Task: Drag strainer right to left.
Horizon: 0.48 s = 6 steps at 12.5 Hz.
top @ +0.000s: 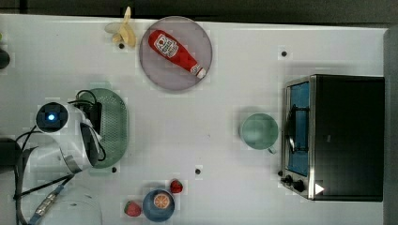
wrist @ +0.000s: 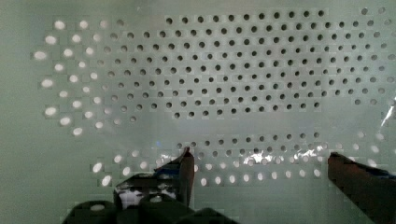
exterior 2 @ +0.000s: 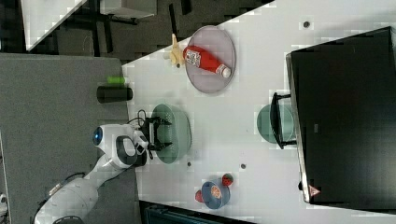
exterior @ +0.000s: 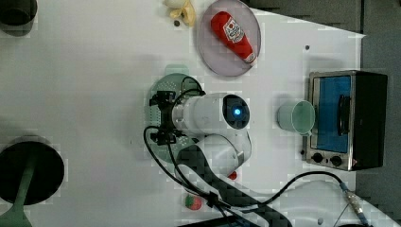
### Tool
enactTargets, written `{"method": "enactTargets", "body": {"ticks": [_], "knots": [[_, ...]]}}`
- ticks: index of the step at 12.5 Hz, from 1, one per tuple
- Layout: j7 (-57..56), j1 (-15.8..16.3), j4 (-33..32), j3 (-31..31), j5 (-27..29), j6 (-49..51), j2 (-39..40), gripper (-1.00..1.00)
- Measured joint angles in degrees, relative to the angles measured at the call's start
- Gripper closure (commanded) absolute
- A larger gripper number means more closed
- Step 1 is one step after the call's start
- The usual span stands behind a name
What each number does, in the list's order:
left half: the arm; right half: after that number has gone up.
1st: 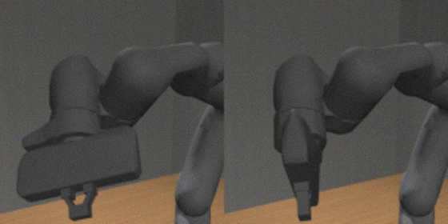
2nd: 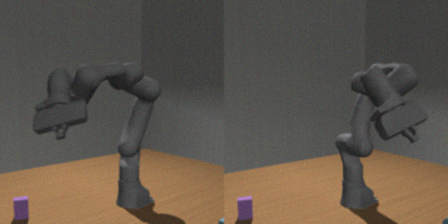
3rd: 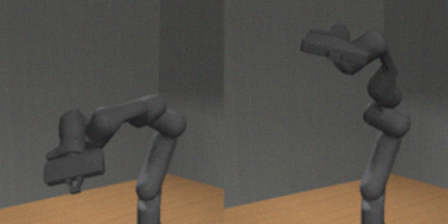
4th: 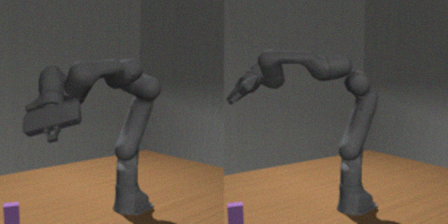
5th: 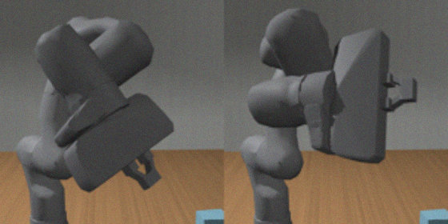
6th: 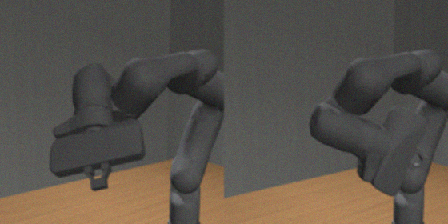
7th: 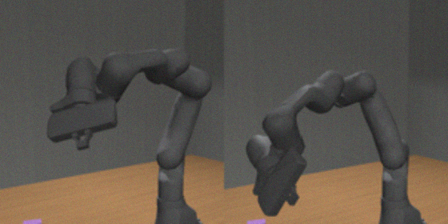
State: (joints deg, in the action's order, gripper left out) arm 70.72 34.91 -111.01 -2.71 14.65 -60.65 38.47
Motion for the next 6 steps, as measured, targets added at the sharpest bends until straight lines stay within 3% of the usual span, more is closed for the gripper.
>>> {"method": "enactTargets", "body": {"ticks": [3, 6], "knots": [[2.4, 1.2, 3.0, -1.0, 1.9, -1.2, 2.0, -1.0], [3.1, 2.9, 5.1, -0.8, 0.2, -0.4, 3.2, -1.0]]}}
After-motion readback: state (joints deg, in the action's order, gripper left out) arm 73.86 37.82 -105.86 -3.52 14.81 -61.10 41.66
